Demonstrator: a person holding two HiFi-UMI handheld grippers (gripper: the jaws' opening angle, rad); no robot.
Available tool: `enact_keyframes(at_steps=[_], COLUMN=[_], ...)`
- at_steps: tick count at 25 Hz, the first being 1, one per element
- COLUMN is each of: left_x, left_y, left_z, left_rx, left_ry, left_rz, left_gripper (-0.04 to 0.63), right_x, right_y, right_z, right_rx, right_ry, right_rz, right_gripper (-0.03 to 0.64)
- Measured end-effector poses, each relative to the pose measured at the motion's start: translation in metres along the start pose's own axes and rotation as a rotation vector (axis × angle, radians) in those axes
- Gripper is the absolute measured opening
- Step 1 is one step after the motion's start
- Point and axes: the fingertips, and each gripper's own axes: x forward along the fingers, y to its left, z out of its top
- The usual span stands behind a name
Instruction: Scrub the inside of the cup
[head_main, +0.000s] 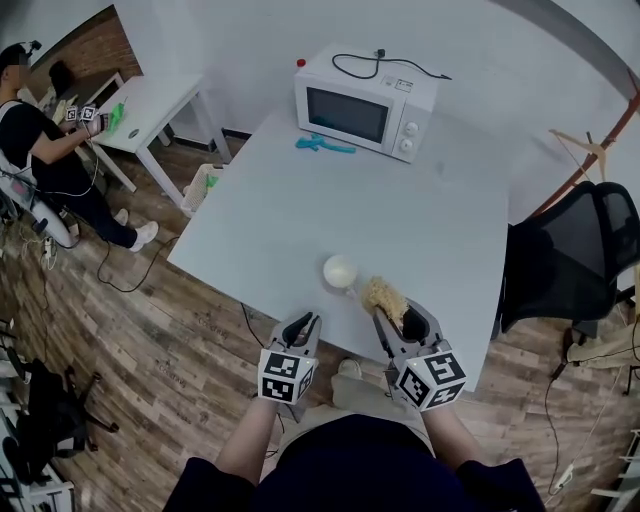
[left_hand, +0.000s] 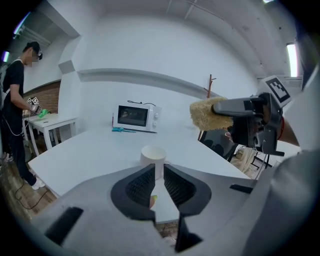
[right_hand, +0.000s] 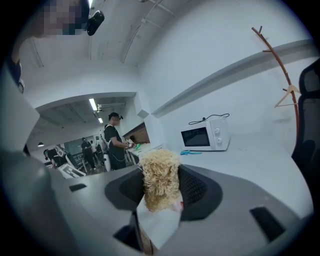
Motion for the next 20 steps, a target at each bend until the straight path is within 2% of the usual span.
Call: enact_keyframes(at_steps=[1, 2, 3, 6, 11, 20], left_x=[0.009, 0.018, 0.026, 0.051, 0.088, 0.133], left_y=[0.001, 0.002, 0.004, 0.013, 0.020, 0.019], left_z=[0.000, 0.001, 0.001, 0.000, -0.011, -0.035], left_rx=[0.010, 0.027, 0.052, 0.145, 0.221, 0.253], left_ry=[0.001, 0.002, 0.003, 0.020, 0.074, 0.158], left_rz=[-0.014, -0.027, -0.035, -0.029, -0.075, -0.128], left_gripper=[0.078, 0.182, 0.237, 0.319, 0.359, 0.393], right_x=[0.004, 0.008, 0.012, 0.019, 0.028, 0.038], right_y=[-0.006, -0.012, -0.017, -0.032, -0.054, -0.077], right_z=[0.003, 0.005, 0.006, 0.006, 0.001, -0.012], right_rx=[0.000, 0.003, 0.008, 0.021, 0.036, 0.049], right_ry=[0.001, 0.003, 0.007, 0.021, 0.051, 0.112], right_rz=[0.000, -0.002, -0.003, -0.009, -0.014, -0.003], right_gripper=[0.177, 0.176, 0.176, 0.178, 0.176, 0.176])
